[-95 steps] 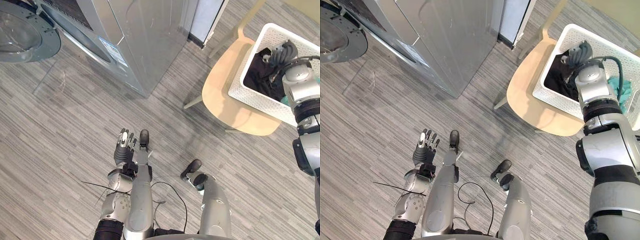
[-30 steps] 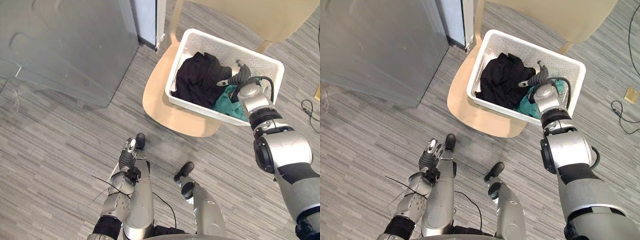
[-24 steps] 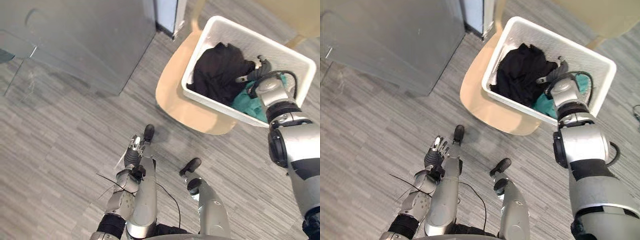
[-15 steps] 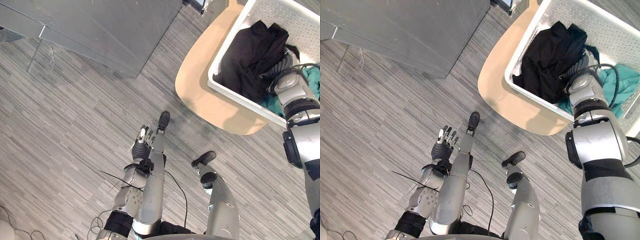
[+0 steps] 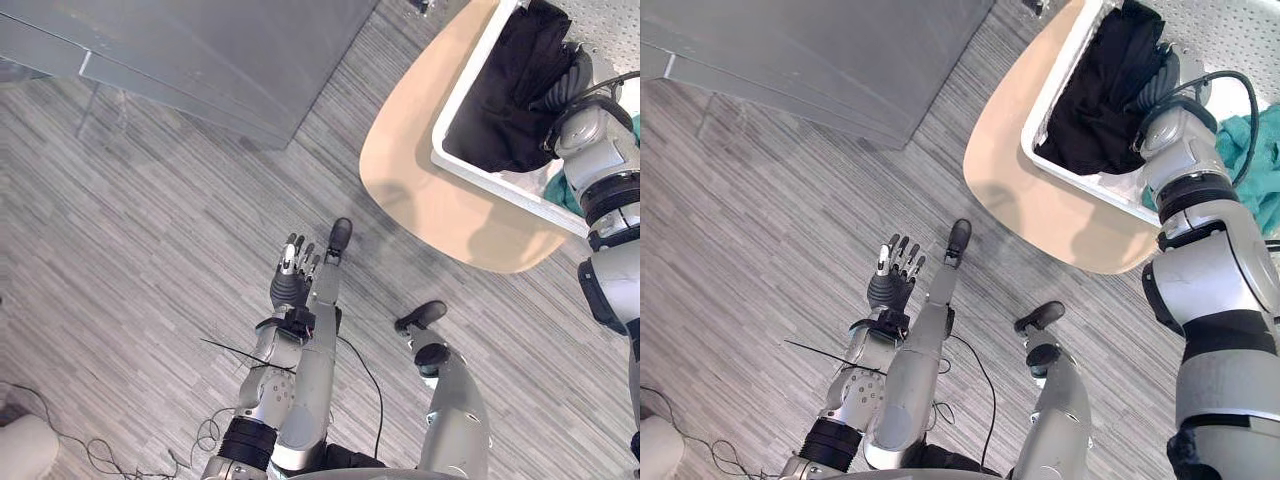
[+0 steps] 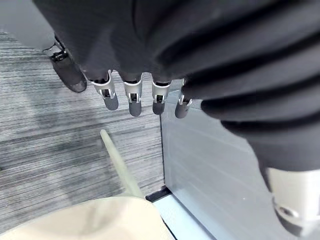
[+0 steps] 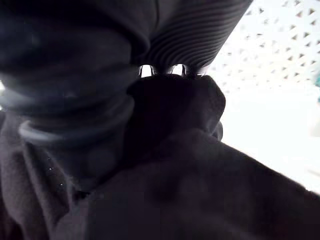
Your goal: Pick up the laundry basket with both hands and put the clothes into the washing machine.
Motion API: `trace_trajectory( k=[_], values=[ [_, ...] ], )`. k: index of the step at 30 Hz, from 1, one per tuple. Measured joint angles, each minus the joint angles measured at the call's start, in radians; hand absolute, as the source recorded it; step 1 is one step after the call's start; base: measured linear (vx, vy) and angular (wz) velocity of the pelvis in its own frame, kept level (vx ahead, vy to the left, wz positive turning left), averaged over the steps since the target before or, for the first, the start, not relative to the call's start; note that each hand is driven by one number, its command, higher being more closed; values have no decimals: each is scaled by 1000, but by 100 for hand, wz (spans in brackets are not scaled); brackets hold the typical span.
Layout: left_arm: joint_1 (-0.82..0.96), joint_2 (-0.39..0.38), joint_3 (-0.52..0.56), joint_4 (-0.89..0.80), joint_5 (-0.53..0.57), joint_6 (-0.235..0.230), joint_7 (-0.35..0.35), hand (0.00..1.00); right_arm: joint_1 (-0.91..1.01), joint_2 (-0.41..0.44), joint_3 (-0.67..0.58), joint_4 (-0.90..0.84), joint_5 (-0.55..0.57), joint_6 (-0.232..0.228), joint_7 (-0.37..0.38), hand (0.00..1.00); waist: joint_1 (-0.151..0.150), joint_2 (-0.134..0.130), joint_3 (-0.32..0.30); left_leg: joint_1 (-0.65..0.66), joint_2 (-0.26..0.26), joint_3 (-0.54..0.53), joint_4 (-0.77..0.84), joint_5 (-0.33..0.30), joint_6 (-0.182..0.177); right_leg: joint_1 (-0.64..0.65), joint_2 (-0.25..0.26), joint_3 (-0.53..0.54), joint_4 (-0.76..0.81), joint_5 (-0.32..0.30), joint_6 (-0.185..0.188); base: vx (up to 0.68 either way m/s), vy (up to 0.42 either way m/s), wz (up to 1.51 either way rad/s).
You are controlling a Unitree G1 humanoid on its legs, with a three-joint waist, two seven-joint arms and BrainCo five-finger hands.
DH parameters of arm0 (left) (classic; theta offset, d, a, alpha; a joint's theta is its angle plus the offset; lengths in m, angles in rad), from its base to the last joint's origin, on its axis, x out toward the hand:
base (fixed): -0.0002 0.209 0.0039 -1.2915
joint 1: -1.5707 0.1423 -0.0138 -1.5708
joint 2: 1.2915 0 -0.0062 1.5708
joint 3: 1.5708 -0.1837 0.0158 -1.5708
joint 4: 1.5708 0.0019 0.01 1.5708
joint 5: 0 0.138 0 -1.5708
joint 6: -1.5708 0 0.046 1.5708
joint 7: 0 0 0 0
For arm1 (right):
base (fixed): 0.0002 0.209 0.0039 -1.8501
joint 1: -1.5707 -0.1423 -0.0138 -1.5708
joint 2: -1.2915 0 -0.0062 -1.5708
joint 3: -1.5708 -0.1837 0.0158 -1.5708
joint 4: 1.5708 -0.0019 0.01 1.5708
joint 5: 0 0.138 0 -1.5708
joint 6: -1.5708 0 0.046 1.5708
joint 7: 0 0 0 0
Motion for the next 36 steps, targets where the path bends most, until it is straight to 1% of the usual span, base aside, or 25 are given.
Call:
trace_trajectory(
  k=[4, 6, 7, 9, 10, 11, 12, 13, 14, 15, 17, 19, 22, 24, 26, 27, 29, 31, 32, 33, 34, 35, 36],
  values=[
    [-4, 1, 35, -13, 1, -1, 8, 0, 20, 35, -44, -43, 54, 0, 3, 100, -12, -1, -2, 1, 3, 0, 20, 0, 0, 14, 3, -6, 0, 0, -1, 5, -82, 3],
    [-6, 5, 37, -11, 2, -1, 19, 0, 39, 47, -101, -77, 90, 0, 2, 100, -16, -1, -3, 6, 8, -1, 30, 0, 0, 30, 12, -9, -7, 2, -3, -29, -93, 0],
    [-8, 8, 40, -10, 4, -1, 21, 0, 57, 50, -150, -120, 119, -1, 0, 100, -19, -2, -2, 16, 17, 0, 32, 0, 0, 43, 22, -11, -14, 4, -6, -45, -97, -4],
    [-8, 11, 41, -2, 4, -3, 21, 0, 71, 73, -224, -165, 138, -3, -11, 100, -26, -5, -2, 39, 27, 1, 32, 0, 0, 66, 32, -10, -15, 4, -7, -57, -95, -5],
    [-9, 16, 41, 17, 5, -9, 21, 0, 71, 96, -267, -195, 154, -4, -21, 100, -38, -9, -2, 56, 31, 2, 32, 0, 0, 80, 35, -7, -16, 4, -7, -75, -79, -14],
    [-11, 29, 40, 39, 5, -9, 23, 0, 72, 114, -306, -223, 159, -11, -27, 100, -46, -20, -2, 74, 37, 7, 32, -3, -3, 90, 40, 4, -19, 5, -8, -101, -88, -23],
    [-11, 42, 38, 54, 6, -10, 25, 0, 71, 126, -337, -233, 165, -17, -37, 100, -46, -33, -7, 83, 42, 12, 32, -6, -7, 92, 47, 15, -22, 7, -12, -91, -64, -31],
    [-12, 57, 36, 67, 7, -11, 26, 0, 71, 135, -364, -235, 169, -30, -47, 100, -47, -48, -14, 89, 43, 19, 32, -6, -7, 94, 55, 21, -28, 12, -19, -85, -63, -29],
    [-11, 76, 35, 72, 8, -12, 28, 0, 71, 139, -392, -237, 182, -40, -54, 100, -55, -66, -15, 98, 50, 24, 32, -7, -7, 100, 61, 26, -32, 15, -23, -54, -49, -17],
    [-13, 85, 35, 74, 8, -13, 29, 0, 71, 141, -407, -237, 186, -44, -61, 100, -63, -73, -13, 103, 55, 23, 32, -7, -7, 108, 65, 26, -35, 15, -24, -44, -58, -10],
    [-19, 120, 34, 95, 12, -18, 38, 0, 70, 148, -442, -239, 194, -46, -70, 100, -68, -102, -18, 121, 58, 33, 32, -8, -8, 115, 70, 41, -38, 19, -28, -43, -70, -14],
    [-18, 133, 34, 106, 29, -19, 41, 0, 70, 147, -454, -252, 194, -47, -82, 100, -75, -108, -18, 139, 59, 38, 30, -8, -8, 128, 70, 48, -38, 22, -27, -29, -59, -10],
    [-18, 165, 31, 104, 80, -21, 42, 0, 69, 159, -471, -319, 193, -51, -84, 100, -90, -112, -16, 173, 59, 54, 25, -8, -8, 147, 70, 63, -35, 23, -27, -8, -53, -10],
    [-19, 187, 27, 94, 111, -21, 43, 0, 69, 162, -472, -366, 193, -53, -84, 100, -102, -120, -15, 192, 59, 67, 23, -8, -8, 154, 68, 75, -32, 23, -27, 2, -53, -13],
    [-21, 215, 22, 51, 180, -21, 45, 0, 72, 166, -473, -442, 193, -60, -84, 100, -125, -133, -17, 215, 60, 85, 16, -8, -8, 159, 68, 93, -27, 23, -27, 6, -68, -16],
    [-29, 223, 19, 40, 201, -21, 45, 0, 74, 166, -473, -464, 193, -67, -84, 100, -128, -138, -18, 220, 61, 91, 16, -8, -8, 159, 67, 100, -25, 23, -27, 9, -68, -19],
    [-70, 259, 12, 6, 289, -27, 48, 0, 111, 165, -472, -580, 192, -95, -82, 100, -155, -145, -21, 244, 60, 110, 14, -10, -7, 170, 67, 114, -21, 23, -27, 14, -52, -16],
    [-120, 293, 1, -4, 367, -33, 62, 0, 162, 165, -469, -672, 192, -117, -74, 100, -171, -158, -27, 269, 60, 123, 15, -16, -7, 183, 68, 130, -21, 23, -27, 23, -64, -21],
    [-149, 327, -8, -28, 420, -39, 69, 0, 206, 165, -468, -739, 192, -127, -62, 100, -180, -174, -37, 284, 62, 143, 15, -22, -7, 187, 69, 144, -21, 23, -27, 15, -56, -27],
    [-166, 345, -11, -37, 451, -42, 69, 0, 228, 165, -466, -772, 192, -130, -56, 100, -183, -185, -43, 290, 63, 149, 16, -26, -7, 187, 70, 154, -21, 23, -27, 20, -47, -34],
    [-200, 379, -14, -56, 526, -45, 77, 0, 264, 166, -457, -833, 192, -139, -38, 100, -197, -204, -54, 305, 65, 169, 16, -32, -8, 191, 71, 168, -25, 25, -26, 26, -40, -34],
    [-241, 409, -13, -58, 575, -56, 87, 0, 296, 165, -441, -896, 192, -150, -24, 100, -211, -220, -66, 315, 67, 176, 16, -37, -8, 196, 73, 179, -34, 32, -26, 28, -36, -31],
    [-265, 421, -10, -57, 600, -57, 91, 0, 312, 163, -439, -932, 192, -158, -12, 100, -218, -227, -72, 316, 67, 183, 18, -38, -7, 196, 73, 181, -38, 36, -28, 28, -26, -20]
  ],
)
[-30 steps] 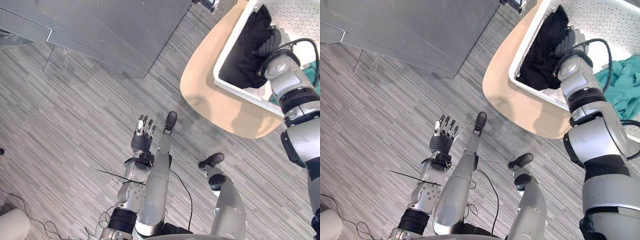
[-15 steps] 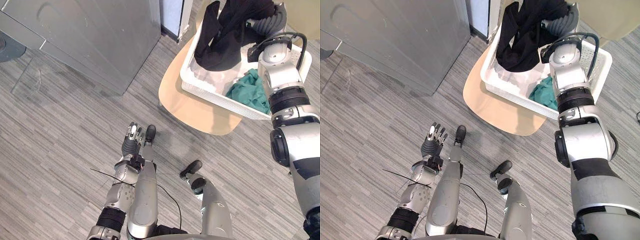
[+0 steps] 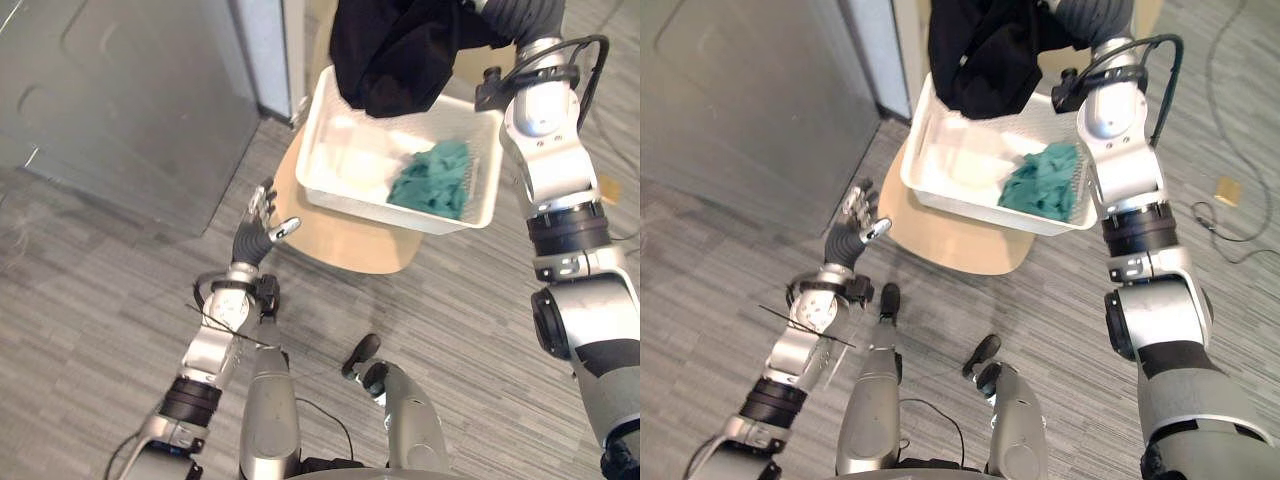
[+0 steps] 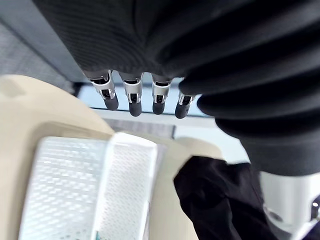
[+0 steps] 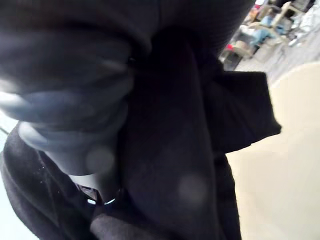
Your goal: Pick up the laundry basket with both hands and put the clothes into the washing machine.
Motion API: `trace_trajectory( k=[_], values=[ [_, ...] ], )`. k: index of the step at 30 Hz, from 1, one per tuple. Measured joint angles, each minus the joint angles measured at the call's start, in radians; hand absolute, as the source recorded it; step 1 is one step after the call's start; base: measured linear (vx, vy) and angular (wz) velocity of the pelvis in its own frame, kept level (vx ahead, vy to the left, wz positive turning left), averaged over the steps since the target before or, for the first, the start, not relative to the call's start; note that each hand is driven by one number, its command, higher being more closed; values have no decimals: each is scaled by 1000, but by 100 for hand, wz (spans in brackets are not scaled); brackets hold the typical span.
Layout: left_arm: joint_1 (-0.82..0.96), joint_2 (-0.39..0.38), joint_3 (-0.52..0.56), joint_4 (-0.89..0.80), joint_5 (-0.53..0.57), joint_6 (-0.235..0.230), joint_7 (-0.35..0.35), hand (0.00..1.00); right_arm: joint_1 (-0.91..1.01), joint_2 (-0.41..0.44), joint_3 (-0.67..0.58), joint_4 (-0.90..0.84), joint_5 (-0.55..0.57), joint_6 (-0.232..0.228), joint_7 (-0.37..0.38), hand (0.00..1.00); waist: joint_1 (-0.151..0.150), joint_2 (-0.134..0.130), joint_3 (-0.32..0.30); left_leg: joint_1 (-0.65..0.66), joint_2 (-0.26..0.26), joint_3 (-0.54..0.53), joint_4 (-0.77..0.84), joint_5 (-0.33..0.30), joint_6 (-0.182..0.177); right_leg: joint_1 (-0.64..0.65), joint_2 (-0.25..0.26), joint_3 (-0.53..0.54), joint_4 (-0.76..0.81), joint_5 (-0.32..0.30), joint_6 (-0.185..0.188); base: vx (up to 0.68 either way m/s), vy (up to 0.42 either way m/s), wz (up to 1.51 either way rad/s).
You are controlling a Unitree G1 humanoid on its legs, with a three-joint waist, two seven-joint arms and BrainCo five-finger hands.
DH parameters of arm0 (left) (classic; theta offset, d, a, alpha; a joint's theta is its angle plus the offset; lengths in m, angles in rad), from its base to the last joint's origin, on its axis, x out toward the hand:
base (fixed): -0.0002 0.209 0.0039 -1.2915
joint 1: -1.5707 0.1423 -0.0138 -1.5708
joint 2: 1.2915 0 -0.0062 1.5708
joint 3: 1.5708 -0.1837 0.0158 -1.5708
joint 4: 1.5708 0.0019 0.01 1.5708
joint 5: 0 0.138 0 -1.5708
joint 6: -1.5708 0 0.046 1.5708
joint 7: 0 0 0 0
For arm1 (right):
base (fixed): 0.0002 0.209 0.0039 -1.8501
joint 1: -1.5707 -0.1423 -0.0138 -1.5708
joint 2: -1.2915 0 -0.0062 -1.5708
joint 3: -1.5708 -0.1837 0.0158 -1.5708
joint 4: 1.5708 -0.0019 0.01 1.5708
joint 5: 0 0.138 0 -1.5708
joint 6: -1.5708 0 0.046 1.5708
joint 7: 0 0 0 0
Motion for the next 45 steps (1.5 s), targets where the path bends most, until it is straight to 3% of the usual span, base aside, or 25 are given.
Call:
trace_trajectory(
  k=[3, 6, 9, 13, 15, 18, 27, 35, 41, 42, 45],
  values=[
    [-165, 30, 1, 5, 110, 0, 34, 0, 48, -38, 15, -171, 0, -35, 50, 100, -36, -11, -8, 1, -3, 14, 5, -1, 2, 2, 8, 12, -16, 22, 3, 24, -30, -12],
    [-320, 75, -4, 11, 182, 9, 59, 0, 69, -75, 56, -265, 0, -50, 105, 100, -48, -11, -8, 2, -10, 26, 22, -9, 12, -1, -1, 24, -13, 28, 4, -5, -10, -8],
    [-479, 140, -54, 55, 229, 20, 81, 0, 87, -111, 81, -313, -8, -50, 137, 100, -58, -11, -8, -1, -13, 32, 28, -10, 14, -4, -5, 28, -13, 30, 4, -35, -18, -3],
    [-555, 198, -123, 59, 221, 20, 77, 0, 93, -123, 89, -351, -8, -51, 153, 100, -68, -10, -8, -25, -13, 33, 44, -12, 18, -28, -4, 41, -18, 45, 4, -18, -11, -7],
    [-580, 209, -157, 68, 178, 20, 55, 0, 93, -126, 100, -360, -6, -51, 162, 100, -70, -10, -7, -39, -13, 42, 53, -15, 22, -47, -3, 53, -21, 57, 2, -10, -8, -19],
    [-617, 222, -216, 90, -5, 20, 1, 0, 90, -126, 153, -362, -4, -51, 172, 100, -96, -10, -7, -67, -12, 45, 76, -21, 30, -60, 0, 58, -32, 75, 4, -2, -8, -7],
    [-734, 290, -388, 92, -421, 22, -84, 0, 54, -160, 199, -470, 5, -49, 162, 100, -108, 11, 8, -104, -5, 102, 83, -22, 33, -127, 12, 117, -64, 121, 1, -22, -11, -19],
    [-821, 284, -499, 125, -600, 65, -92, 0, 54, -155, 243, -501, 5, -39, 120, 100, -122, 32, 20, -108, -7, 126, 77, -22, 33, -148, 11, 136, -63, 129, 4, 19, -27, -7],
    [-843, 238, -513, 126, -599, 72, -70, 0, 55, -95, 250, -529, 5, -38, 88, 100, -123, 42, 27, -100, -7, 140, 74, -24, 35, -152, 12, 149, -63, 129, 4, 18, -34, -5],
    [-843, 214, -512, 128, -595, 72, -64, 100, 55, -70, 241, -529, 5, -38, 76, 100, -123, 42, 27, -100, -7, 143, 74, -25, 37, -152, 12, 152, -63, 129, 4, 8, -25, -4],
    [-843, 149, -499, 169, -590, 67, -46, 100, 55, -9, 227, -528, 12, -38, 54, 100, -123, 42, 27, -98, -9, 147, 75, -28, 41, -152, 12, 159, -67, 133, 7, 6, -20, -3]
  ],
)
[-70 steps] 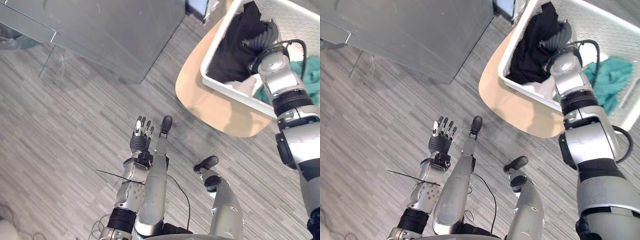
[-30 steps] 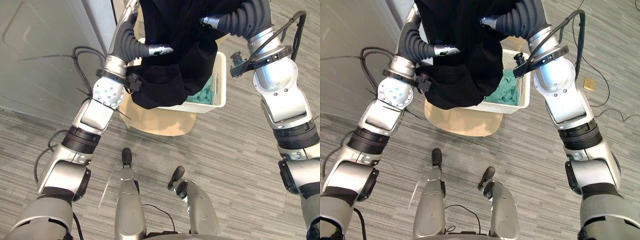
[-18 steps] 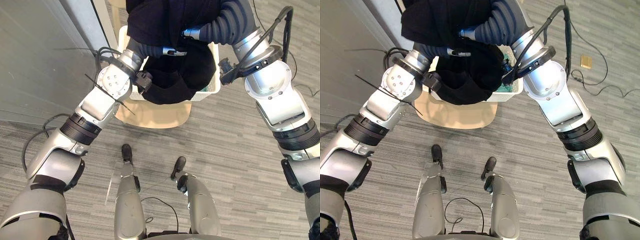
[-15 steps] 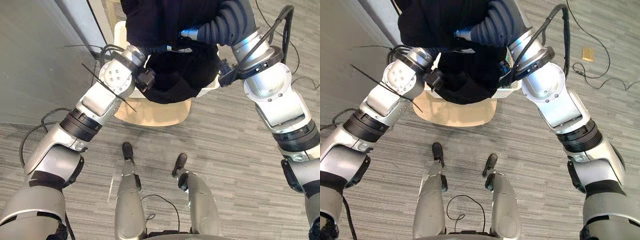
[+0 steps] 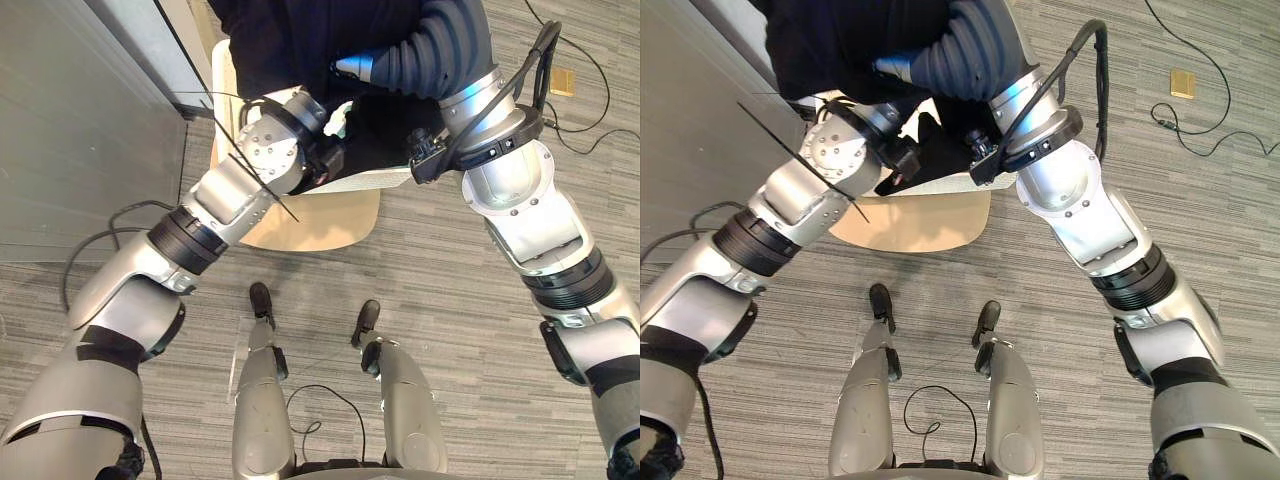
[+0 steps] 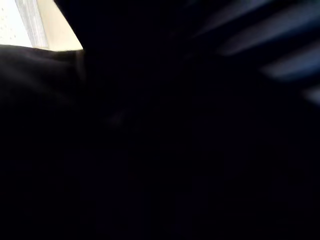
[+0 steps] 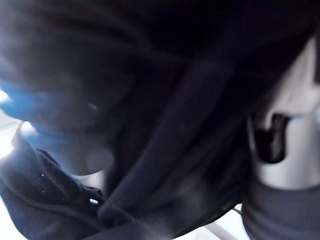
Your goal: Pick up the laundry basket with both hands and put the clothes into the washing machine.
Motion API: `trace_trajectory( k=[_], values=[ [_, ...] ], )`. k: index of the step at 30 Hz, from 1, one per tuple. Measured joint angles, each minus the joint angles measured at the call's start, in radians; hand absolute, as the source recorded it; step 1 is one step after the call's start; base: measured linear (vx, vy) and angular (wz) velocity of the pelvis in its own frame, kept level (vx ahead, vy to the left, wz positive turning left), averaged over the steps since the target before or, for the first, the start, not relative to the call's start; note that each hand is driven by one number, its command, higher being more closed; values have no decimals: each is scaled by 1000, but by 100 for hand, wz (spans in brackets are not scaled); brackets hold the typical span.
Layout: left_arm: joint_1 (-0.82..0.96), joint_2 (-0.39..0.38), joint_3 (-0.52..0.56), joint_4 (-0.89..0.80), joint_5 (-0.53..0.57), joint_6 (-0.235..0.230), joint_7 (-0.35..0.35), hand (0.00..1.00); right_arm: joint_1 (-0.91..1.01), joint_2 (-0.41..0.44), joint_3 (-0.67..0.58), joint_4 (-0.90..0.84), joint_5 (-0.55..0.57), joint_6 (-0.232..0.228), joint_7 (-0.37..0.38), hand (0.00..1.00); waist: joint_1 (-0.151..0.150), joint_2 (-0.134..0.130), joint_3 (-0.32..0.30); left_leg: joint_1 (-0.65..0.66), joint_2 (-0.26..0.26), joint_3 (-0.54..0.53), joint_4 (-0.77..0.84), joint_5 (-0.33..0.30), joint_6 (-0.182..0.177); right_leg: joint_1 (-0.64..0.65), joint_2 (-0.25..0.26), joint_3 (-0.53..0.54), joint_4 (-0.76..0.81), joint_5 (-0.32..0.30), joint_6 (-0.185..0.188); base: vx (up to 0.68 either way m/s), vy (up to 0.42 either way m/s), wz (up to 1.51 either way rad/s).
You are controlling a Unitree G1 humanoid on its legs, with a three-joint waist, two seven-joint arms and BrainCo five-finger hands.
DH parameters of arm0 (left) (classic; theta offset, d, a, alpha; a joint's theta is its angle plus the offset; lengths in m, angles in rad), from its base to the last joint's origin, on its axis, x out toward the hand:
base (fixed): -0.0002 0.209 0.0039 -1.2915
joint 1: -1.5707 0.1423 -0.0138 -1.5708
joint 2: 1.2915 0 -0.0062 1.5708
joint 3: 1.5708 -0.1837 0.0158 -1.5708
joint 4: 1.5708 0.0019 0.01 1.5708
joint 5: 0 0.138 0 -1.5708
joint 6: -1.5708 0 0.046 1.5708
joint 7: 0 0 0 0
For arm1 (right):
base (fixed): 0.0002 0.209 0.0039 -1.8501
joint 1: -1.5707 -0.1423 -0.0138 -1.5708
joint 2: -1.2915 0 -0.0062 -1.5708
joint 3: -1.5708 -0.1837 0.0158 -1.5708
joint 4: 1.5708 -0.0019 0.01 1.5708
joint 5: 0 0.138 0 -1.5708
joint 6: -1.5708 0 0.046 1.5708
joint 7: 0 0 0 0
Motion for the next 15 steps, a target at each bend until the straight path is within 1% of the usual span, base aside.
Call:
trace_trajectory(
  k=[1, 3, 5, 6, 8, 9, 11, 13, 14, 15],
  values=[
    [0, -9, 4, 6, 2, -1, 3, 100, 0, 12, -1, 0, 1, 0, -4, 100, -1, 0, 0, 0, 0, 1, 0, 0, 0, 0, 0, 1, -3, 2, 0, 4, -20, -5],
    [14, -51, 47, 32, 36, -6, 21, 100, 0, 59, -6, 10, 3, 0, -23, 100, -2, 0, 0, -1, 0, 5, 0, -1, 2, 1, 3, 5, -15, 11, 0, 1, -24, -6],
    [36, -76, 87, 40, 45, -7, 36, 100, 0, 92, -25, 21, 4, -1, -38, 100, -5, 0, 0, -1, -1, 6, 0, -2, 2, 1, 2, 5, -17, 13, 1, 0, 0, 0],
    [40, -84, 94, 43, 49, -7, 44, 100, 0, 99, -33, 22, 9, -1, -44, 100, -6, 1, 1, -1, -1, 6, 0, -2, 2, 1, 2, 5, -18, 14, 1, 1, -34, 0],
    [46, -122, 141, 71, 76, -8, 71, 100, 0, 117, -67, 22, 22, -2, -68, 100, -1, 13, 8, -1, -3, 6, 0, -1, 2, 3, 3, 5, -24, 16, 2, -3, -37, 0],
    [52, -128, 158, 73, 78, -9, 79, 100, 0, 121, -73, 22, 22, -2, -73, 100, -2, 17, 10, -1, -3, 6, -1, -1, 2, 4, 3, 5, -27, 18, 3, -4, -32, -2],
    [74, -149, 218, 75, 86, -10, 107, 100, 0, 131, -86, 22, 22, -2, -96, 100, -4, 26, 15, -1, -6, 8, -1, -1, 3, 5, 3, 5, -34, 23, 6, 4, -35, -2],
    [82, -161, 241, 76, 95, -10, 129, 100, 0, 131, -87, 23, 22, -2, -107, 100, -5, 26, 15, -1, -7, 7, -2, -1, 3, 5, 2, 4, -35, 23, 6, 11, -35, 0],
    [83, -171, 260, 76, 111, -10, 137, 100, 0, 131, -87, 23, 22, -2, -109, 0, -4, 26, 15, -1, -7, 7, -4, -1, 3, 6, 3, 4, -35, 23, 6, 14, -39, 1],
    [83, -184, 280, 76, 118, -14, 154, 100, 0, 136, -87, 23, 21, -2, -110, 0, -5, 26, 15, 1, -7, 7, -5, -1, 3, 7, 3, 4, -36, 23, 6, 15, -47, 0]
  ],
)
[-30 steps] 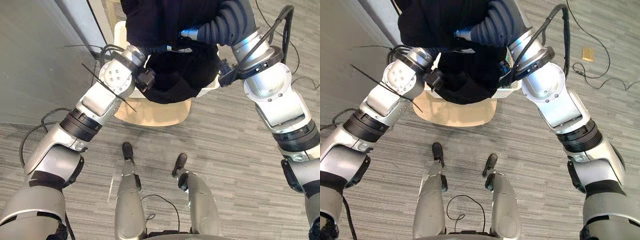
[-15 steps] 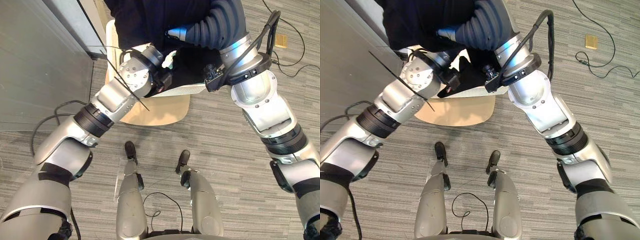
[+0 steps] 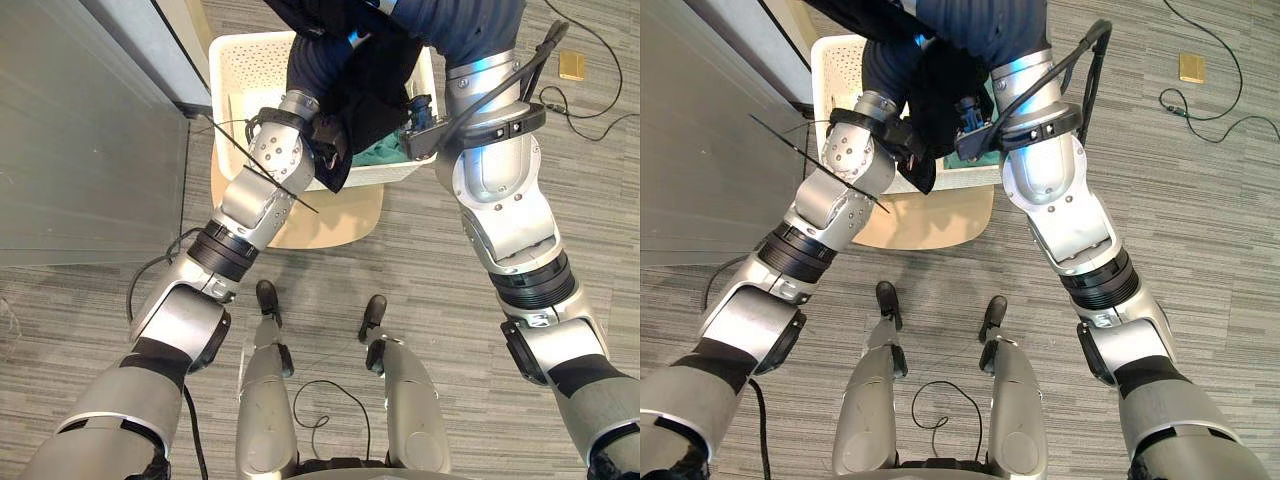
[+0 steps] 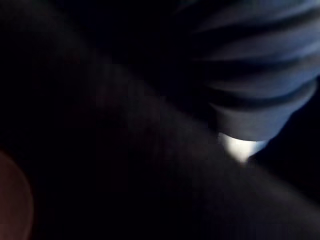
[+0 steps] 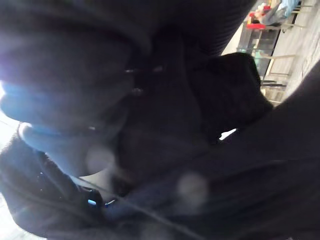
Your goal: Pick up the laundry basket with both hands and put the clothes into the washing machine.
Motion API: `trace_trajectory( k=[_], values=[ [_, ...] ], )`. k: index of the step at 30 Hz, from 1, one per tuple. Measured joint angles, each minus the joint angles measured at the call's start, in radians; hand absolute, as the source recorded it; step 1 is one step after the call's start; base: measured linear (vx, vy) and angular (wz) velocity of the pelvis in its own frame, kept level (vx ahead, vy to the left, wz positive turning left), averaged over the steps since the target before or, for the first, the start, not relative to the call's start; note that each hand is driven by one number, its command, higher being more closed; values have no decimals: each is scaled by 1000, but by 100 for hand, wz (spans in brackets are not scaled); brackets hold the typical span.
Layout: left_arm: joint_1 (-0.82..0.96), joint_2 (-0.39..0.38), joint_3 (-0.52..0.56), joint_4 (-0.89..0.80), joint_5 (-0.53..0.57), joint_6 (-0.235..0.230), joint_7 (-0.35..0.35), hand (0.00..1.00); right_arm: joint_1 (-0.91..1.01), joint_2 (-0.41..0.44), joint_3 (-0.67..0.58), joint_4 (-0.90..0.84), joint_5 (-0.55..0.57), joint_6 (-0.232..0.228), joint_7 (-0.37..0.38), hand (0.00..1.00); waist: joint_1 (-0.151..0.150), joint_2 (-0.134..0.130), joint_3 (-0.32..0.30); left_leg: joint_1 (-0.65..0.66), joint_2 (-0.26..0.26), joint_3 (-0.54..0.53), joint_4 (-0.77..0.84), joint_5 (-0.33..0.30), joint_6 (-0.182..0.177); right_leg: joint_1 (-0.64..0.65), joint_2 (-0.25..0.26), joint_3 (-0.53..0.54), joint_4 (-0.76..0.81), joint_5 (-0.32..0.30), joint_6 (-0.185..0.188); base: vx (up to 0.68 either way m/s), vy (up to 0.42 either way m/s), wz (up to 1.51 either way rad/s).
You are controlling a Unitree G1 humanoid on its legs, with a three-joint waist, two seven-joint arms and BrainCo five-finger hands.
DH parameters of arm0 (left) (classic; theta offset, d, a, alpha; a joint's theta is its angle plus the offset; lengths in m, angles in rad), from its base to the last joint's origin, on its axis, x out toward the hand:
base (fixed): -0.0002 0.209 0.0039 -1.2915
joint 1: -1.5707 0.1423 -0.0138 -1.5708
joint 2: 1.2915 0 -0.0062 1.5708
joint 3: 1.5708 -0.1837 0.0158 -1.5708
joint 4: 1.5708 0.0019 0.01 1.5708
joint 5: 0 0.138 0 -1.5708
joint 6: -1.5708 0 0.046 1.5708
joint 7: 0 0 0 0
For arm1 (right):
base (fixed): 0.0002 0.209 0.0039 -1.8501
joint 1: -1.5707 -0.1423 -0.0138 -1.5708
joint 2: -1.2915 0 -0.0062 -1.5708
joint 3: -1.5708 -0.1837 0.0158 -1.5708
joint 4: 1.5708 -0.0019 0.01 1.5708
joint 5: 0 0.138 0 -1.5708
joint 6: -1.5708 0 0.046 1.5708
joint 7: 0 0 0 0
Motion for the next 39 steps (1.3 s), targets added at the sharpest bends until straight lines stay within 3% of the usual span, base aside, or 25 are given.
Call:
trace_trajectory(
  k=[9, 18, 22, 29, 35, 39],
  values=[
    [31, -24, 169, 0, 121, -18, 106, 100, 54, 19, -7, 16, -2, -4, 3, 0, -20, 0, 0, 15, -7, 1, -3, -3, 4, 25, -1, 1, -30, 12, 8, 3, -22, -1],
    [31, -13, 236, -6, 155, -18, 130, 100, 144, 17, -38, 29, 1, -6, 27, 0, -23, 0, 0, 20, -10, 6, -4, -4, 5, 33, -1, 6, -49, 27, 9, -2, -32, -2],
    [61, -6, 320, -73, 168, -21, 134, 100, 247, 19, -148, 25, 9, -8, 27, 0, -23, -1, 0, 33, -10, 9, -2, -7, 5, 44, -1, 9, -48, 27, 9, -5, -45, -2],
    [344, -14, 438, -248, 194, -34, 123, 100, 531, 55, -323, -28, 3, 0, 33, 0, -26, 0, -16, 155, -5, 21, 25, -67, -9, 168, 0, 20, -45, -8, 20, 35, -27, -4],
    [705, -140, 567, -402, 232, -36, 62, 100, 718, 131, -461, -26, -35, 6, 85, 0, -25, 3, -116, 251, 24, 19, 47, -107, -26, 307, 35, 7, -110, -15, 20, 122, -37, -1],
    [833, -203, 595, -421, 258, -38, 32, 100, 814, 131, -651, 68, -83, 30, 93, 0, -22, 22, -192, 253, 18, -44, 15, -96, -31, 349, 35, -63, -117, -44, 18, 73, -14, 51]
  ],
)
